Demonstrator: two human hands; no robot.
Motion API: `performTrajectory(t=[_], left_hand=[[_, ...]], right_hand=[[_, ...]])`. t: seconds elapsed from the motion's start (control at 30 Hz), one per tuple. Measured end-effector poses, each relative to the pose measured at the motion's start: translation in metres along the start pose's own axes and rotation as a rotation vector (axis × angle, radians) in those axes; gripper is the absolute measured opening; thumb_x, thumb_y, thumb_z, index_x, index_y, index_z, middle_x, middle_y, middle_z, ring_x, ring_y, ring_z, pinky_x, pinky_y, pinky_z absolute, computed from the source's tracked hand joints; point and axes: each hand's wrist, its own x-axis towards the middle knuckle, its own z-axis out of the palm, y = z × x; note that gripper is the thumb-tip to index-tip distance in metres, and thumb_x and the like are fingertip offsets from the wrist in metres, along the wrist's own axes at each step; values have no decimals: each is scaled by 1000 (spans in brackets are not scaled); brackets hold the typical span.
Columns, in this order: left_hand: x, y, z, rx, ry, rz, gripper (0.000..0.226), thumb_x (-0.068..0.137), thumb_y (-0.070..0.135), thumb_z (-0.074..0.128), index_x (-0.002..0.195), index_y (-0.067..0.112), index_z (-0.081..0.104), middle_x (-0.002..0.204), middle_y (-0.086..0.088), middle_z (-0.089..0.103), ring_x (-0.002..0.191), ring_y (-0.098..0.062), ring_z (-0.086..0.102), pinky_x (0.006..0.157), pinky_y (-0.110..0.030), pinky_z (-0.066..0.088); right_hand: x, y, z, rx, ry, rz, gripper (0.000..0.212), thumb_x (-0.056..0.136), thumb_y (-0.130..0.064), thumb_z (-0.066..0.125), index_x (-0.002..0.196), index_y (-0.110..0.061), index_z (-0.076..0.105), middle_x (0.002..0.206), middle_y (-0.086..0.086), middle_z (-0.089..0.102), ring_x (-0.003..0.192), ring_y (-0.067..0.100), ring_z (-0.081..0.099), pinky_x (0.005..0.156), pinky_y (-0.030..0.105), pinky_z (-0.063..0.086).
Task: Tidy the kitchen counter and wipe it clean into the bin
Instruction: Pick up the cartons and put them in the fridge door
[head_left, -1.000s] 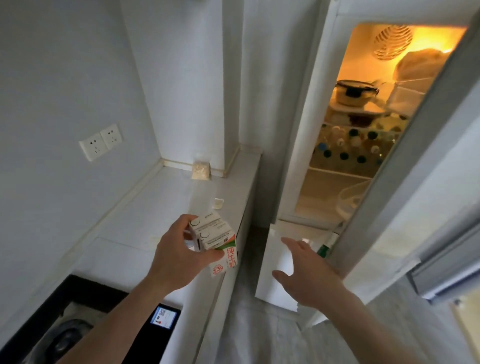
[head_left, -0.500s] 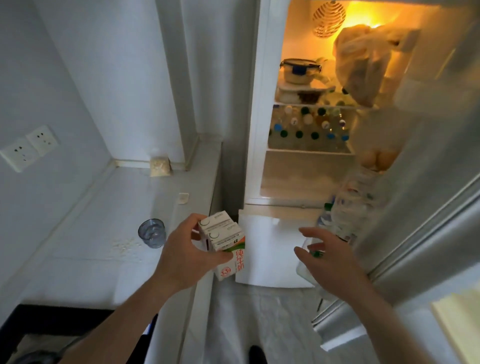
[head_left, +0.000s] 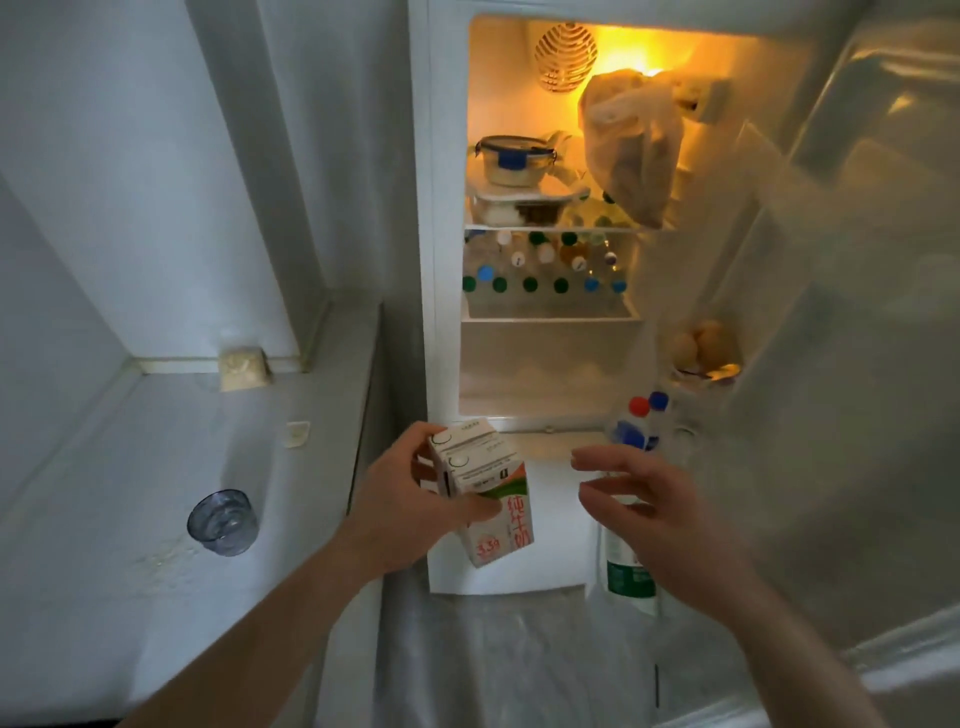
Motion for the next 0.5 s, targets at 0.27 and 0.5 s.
performTrajectory(t=[0.27, 0.5], left_hand=[[58, 51, 51, -215, -69, -60, 53, 71, 20, 92, 114, 26, 63, 108, 6, 72, 100, -17, 73, 83, -37, 64], [79, 94, 98, -480, -204, -134, 48, 77, 29, 86, 120, 20, 64, 118, -4, 71, 94, -19, 76, 73, -32, 62]], right_hand=[[24, -4, -33, -8, -95, -40, 42, 92, -30, 70, 128, -49, 58, 123, -27, 64, 114, -12, 57, 77, 9, 53], [28, 1, -59, 128, 64, -104, 48, 93, -16, 70, 132, -39, 57, 113, -22, 71, 106, -5, 66, 73, 16, 56]])
